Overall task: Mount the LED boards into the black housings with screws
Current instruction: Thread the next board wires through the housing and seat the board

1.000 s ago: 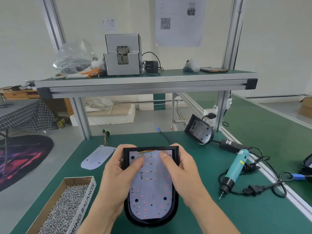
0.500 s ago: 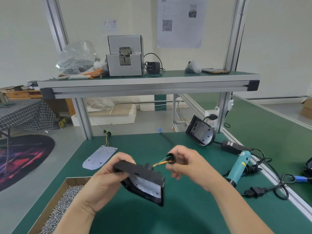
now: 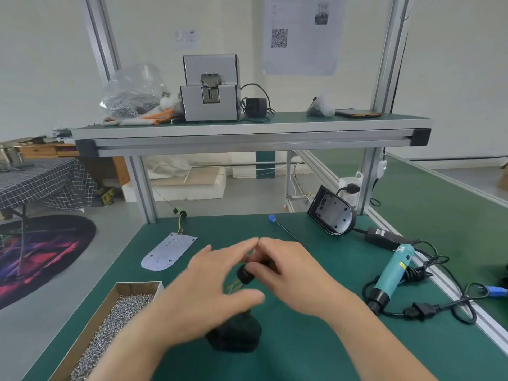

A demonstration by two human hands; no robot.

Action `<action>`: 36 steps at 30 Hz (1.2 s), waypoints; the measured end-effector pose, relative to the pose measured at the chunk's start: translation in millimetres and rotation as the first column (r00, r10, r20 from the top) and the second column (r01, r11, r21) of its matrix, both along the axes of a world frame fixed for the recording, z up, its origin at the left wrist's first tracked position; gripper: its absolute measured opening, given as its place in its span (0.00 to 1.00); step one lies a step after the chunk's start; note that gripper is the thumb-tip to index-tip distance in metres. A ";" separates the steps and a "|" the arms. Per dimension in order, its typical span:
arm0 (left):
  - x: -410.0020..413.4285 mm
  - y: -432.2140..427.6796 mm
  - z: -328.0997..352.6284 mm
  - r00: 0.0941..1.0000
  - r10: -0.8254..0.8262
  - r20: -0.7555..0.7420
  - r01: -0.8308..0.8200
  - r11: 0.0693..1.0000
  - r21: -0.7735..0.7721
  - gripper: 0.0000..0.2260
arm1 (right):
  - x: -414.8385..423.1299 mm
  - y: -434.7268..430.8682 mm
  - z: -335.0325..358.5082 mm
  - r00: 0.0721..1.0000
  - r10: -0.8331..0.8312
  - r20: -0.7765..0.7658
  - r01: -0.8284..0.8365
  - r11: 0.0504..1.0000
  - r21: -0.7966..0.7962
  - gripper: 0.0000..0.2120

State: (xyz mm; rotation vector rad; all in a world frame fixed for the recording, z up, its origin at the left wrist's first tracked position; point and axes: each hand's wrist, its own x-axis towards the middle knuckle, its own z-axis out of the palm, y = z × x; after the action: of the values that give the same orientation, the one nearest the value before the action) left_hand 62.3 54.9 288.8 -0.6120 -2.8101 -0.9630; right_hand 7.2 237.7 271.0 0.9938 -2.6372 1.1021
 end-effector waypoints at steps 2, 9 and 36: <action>-2.8 21.7 -0.1 0.997 0.019 -0.078 -0.029 0.991 -0.128 0.35 | 2.7 -7.3 1.9 0.996 0.005 0.094 0.010 0.988 -0.155 0.03; -7.3 23.3 -5.2 0.981 0.180 -0.072 -0.192 0.952 -0.237 0.10 | 3.5 -6.9 7.9 0.988 0.014 0.152 0.020 0.975 -0.220 0.10; -8.7 -13.8 -6.8 0.982 0.142 0.125 -0.154 0.984 0.094 0.15 | 27.3 -10.0 13.6 0.976 -0.039 -0.214 0.111 0.936 0.334 0.11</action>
State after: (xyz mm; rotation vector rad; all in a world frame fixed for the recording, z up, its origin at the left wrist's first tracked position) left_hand 53.6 41.0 282.0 -0.3386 -2.8352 -1.1409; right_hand 34.5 227.7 284.6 0.9888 -2.7201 0.4962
